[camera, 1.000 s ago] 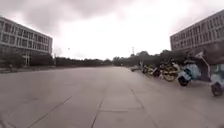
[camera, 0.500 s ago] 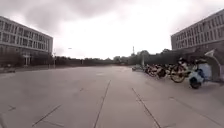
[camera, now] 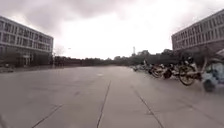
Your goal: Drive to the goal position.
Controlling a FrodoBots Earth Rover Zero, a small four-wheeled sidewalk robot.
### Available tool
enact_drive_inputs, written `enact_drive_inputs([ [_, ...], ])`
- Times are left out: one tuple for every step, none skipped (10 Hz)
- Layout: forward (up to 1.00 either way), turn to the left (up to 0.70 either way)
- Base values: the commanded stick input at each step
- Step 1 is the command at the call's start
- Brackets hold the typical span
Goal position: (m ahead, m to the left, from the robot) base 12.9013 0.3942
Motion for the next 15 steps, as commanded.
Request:
enact_drive_inputs([
  [0.85, 0.00],
  [0.85, 0.00],
  [0.85, 0.00],
  [0.85, 0.00],
  [0.85, 0.00],
  [0.85, 0.00],
  [0.85, 0.00],
  [0.85, 0.00],
  [0.85, 0.00],
  [0.85, 0.00],
  [0.85, 0.00],
  [0.85, 0.00],
  [0.85, 0.00],
  [0.85, 0.00],
  [0.85, 0.00],
])
